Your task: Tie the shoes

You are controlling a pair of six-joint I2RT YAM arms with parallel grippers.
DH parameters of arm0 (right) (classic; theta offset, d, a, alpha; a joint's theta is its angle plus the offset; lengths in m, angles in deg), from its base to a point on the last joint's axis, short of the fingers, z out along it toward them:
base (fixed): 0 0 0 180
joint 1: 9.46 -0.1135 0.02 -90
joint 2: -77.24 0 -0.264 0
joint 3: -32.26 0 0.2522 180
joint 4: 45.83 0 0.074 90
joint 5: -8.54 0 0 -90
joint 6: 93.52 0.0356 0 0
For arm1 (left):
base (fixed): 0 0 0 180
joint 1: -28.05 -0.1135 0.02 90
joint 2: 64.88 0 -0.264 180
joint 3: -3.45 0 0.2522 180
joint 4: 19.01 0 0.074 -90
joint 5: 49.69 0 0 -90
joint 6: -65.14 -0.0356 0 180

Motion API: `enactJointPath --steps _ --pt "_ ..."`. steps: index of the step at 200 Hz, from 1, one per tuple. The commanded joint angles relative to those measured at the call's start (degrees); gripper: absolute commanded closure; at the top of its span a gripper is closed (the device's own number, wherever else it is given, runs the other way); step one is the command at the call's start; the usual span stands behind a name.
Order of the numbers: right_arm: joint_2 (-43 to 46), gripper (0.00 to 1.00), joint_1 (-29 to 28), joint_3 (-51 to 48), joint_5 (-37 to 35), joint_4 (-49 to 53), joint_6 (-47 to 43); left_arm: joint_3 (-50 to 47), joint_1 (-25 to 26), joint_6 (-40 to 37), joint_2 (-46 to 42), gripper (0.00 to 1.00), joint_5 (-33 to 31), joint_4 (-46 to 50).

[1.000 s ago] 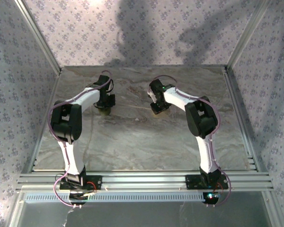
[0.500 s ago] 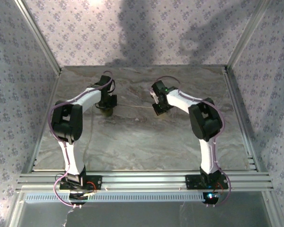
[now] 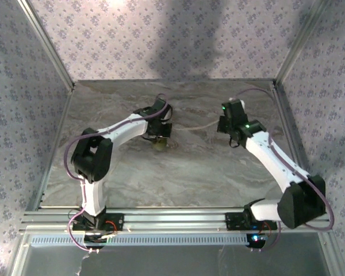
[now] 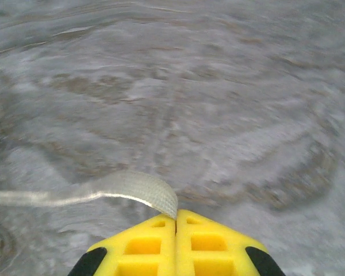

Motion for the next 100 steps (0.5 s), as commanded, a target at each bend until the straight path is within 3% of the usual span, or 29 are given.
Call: enactJointPath --steps 1,43,100 --pt "6.35 1.0 4.05 -4.06 -1.29 2.33 7.0 6.91 3.46 1.9 2.66 1.0 -2.0 0.18" --pt "12.96 1.0 8.72 -7.44 1.32 3.53 6.84 12.75 9.89 7.09 6.81 1.0 -5.37 2.17" --pt "15.5 1.0 9.44 -9.2 2.14 3.37 8.1 17.64 15.77 12.07 11.88 1.0 -8.38 3.6"
